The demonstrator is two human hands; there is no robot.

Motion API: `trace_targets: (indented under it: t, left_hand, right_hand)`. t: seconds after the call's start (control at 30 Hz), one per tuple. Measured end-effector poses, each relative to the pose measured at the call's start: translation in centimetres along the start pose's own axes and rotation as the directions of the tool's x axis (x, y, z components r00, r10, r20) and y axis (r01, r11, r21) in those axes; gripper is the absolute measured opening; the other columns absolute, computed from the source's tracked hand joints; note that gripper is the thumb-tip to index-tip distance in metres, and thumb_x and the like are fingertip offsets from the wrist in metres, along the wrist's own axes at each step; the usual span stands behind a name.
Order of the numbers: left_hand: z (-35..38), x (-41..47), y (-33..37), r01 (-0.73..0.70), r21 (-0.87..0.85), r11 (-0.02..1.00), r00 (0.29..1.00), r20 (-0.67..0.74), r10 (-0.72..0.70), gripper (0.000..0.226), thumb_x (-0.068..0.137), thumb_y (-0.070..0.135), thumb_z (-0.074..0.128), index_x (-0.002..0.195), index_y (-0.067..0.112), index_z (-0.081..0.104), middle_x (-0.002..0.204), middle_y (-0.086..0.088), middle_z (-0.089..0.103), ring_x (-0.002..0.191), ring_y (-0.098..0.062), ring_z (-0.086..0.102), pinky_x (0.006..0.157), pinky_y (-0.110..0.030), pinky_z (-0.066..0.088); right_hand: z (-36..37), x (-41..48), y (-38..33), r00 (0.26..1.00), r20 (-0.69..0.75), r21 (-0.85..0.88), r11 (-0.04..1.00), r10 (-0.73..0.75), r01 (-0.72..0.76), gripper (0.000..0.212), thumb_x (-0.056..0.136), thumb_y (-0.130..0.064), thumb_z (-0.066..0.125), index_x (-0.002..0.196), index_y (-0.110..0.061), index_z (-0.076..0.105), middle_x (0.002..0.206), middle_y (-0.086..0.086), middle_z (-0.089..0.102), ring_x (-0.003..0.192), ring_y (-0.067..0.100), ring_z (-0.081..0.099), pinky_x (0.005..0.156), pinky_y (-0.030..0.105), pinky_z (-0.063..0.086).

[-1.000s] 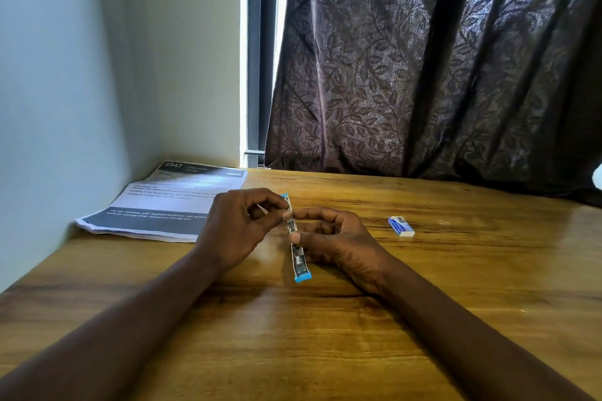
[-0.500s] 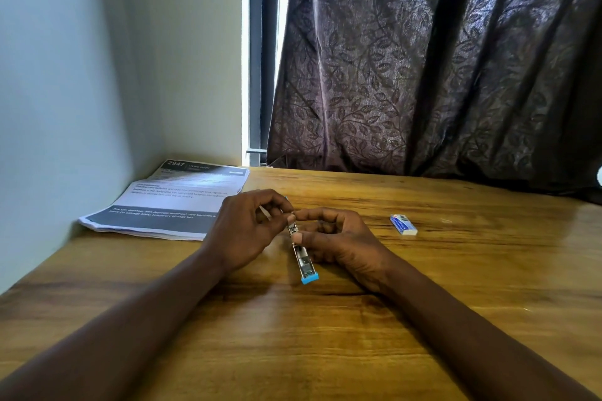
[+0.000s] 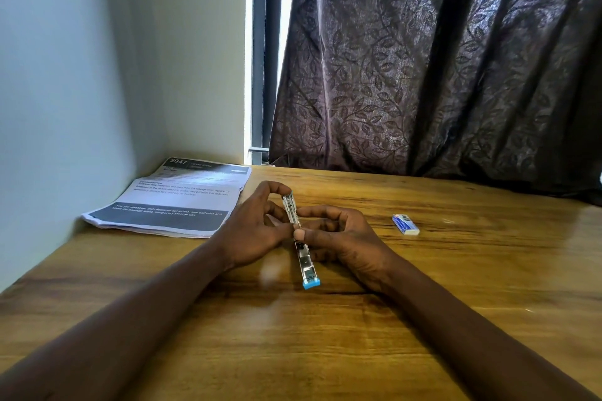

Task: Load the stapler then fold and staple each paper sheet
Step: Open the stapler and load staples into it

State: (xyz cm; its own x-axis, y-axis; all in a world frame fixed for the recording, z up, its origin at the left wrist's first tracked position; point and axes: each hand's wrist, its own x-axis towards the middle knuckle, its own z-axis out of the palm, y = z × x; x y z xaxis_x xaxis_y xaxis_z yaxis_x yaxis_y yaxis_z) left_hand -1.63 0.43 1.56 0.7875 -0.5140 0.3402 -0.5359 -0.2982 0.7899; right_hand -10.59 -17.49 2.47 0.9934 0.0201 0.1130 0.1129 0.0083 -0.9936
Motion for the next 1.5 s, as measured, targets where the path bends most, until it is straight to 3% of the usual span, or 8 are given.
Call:
trace_targets:
  t: [0.23,0.43,0.63,0.87,1.0,1.23,1.37,1.5]
  left_hand:
    - [-0.1,0.1,0.6,0.074,-0.14,0.987,0.997,0.024,-0.071,0.067,0.081,0.001,0.078,0.132,0.027,0.045,0.091,-0.011,0.071,0.065,-0.012,0.066,0.064,-0.027,0.056]
    - [-0.1,0.3,0.4,0.074,-0.255,0.964,0.988,-0.109,-0.105,0.031,0.086,0.001,0.074,0.112,0.017,0.066,0.074,-0.006,0.074,0.063,-0.013,0.064,0.051,-0.022,0.049]
    - [-0.2,0.4,0.1,0.063,-0.353,0.933,0.973,-0.185,-0.136,0.025,0.086,0.003,0.075,0.11,0.009,0.072,0.083,-0.011,0.079,0.07,-0.019,0.073,0.062,-0.027,0.058]
    - [-0.5,0.2,0.9,0.066,-0.462,0.884,0.979,-0.14,-0.146,0.014,0.09,0.004,0.071,0.104,0.005,0.074,0.081,-0.017,0.078,0.065,-0.018,0.071,0.061,-0.025,0.061]
    - [-0.8,0.0,1.1,0.071,-0.459,0.886,0.961,-0.206,-0.184,0.011,0.094,0.006,0.065,0.095,0.0,0.074,0.074,-0.012,0.077,0.059,-0.018,0.07,0.056,-0.025,0.059]
    - [-0.2,-0.4,1.8,0.044,-0.443,0.895,0.981,-0.149,-0.122,0.011,0.095,0.002,0.063,0.091,0.001,0.073,0.069,-0.01,0.075,0.055,-0.017,0.069,0.055,-0.027,0.059]
    - [0.1,-0.4,2.0,0.031,-0.441,0.897,0.987,-0.126,-0.096,0.01,0.094,-0.001,0.063,0.093,-0.001,0.073,0.069,-0.012,0.074,0.054,-0.018,0.068,0.054,-0.028,0.058]
    - [0.1,-0.3,1.9,0.026,-0.439,0.898,0.982,-0.158,-0.106,0.011,0.095,0.001,0.063,0.093,-0.001,0.073,0.068,-0.009,0.074,0.055,-0.015,0.069,0.054,-0.025,0.058]
  right_hand:
    - [-0.1,0.0,0.3,0.998,0.041,-0.07,0.997,-0.038,0.041,0.051,0.078,0.002,0.082,0.124,-0.011,0.066,0.115,0.022,0.073,0.098,0.03,0.073,0.081,0.038,0.062]
    - [-0.1,0.1,0.2,0.997,0.056,-0.102,0.993,-0.053,0.058,0.052,0.076,0.005,0.082,0.123,-0.012,0.067,0.116,0.026,0.071,0.095,0.032,0.072,0.091,0.049,0.059]
    - [-0.2,0.2,0.1,0.996,0.038,-0.108,0.99,-0.085,0.089,0.049,0.079,0.002,0.081,0.124,-0.014,0.068,0.115,0.032,0.067,0.092,0.031,0.068,0.075,0.032,0.06]
    - [-0.4,-0.1,0.0,0.991,0.062,-0.081,0.989,-0.122,0.127,0.044,0.083,0.003,0.076,0.125,-0.008,0.068,0.099,0.012,0.075,0.086,0.018,0.071,0.075,0.026,0.058]
    - [0.0,-0.1,0.0,0.989,0.065,-0.054,0.989,-0.134,0.138,0.04,0.085,0.006,0.073,0.123,-0.001,0.068,0.105,0.016,0.075,0.09,0.02,0.069,0.076,0.024,0.059]
    - [-0.1,0.3,0.4,0.986,-0.045,-0.147,0.977,-0.162,0.154,0.025,0.089,-0.018,0.075,0.11,-0.005,0.076,0.097,0.019,0.076,0.083,0.015,0.066,0.073,0.021,0.054]
    - [-0.5,0.4,0.7,0.983,-0.079,-0.215,0.965,-0.168,0.148,0.02,0.092,-0.019,0.073,0.103,-0.004,0.077,0.08,-0.004,0.075,0.073,0.001,0.065,0.065,0.014,0.049]
    - [-0.5,0.6,0.7,0.986,-0.075,-0.187,0.973,-0.151,0.135,0.019,0.093,-0.017,0.072,0.104,-0.002,0.076,0.08,0.001,0.073,0.072,0.006,0.063,0.065,0.018,0.05]
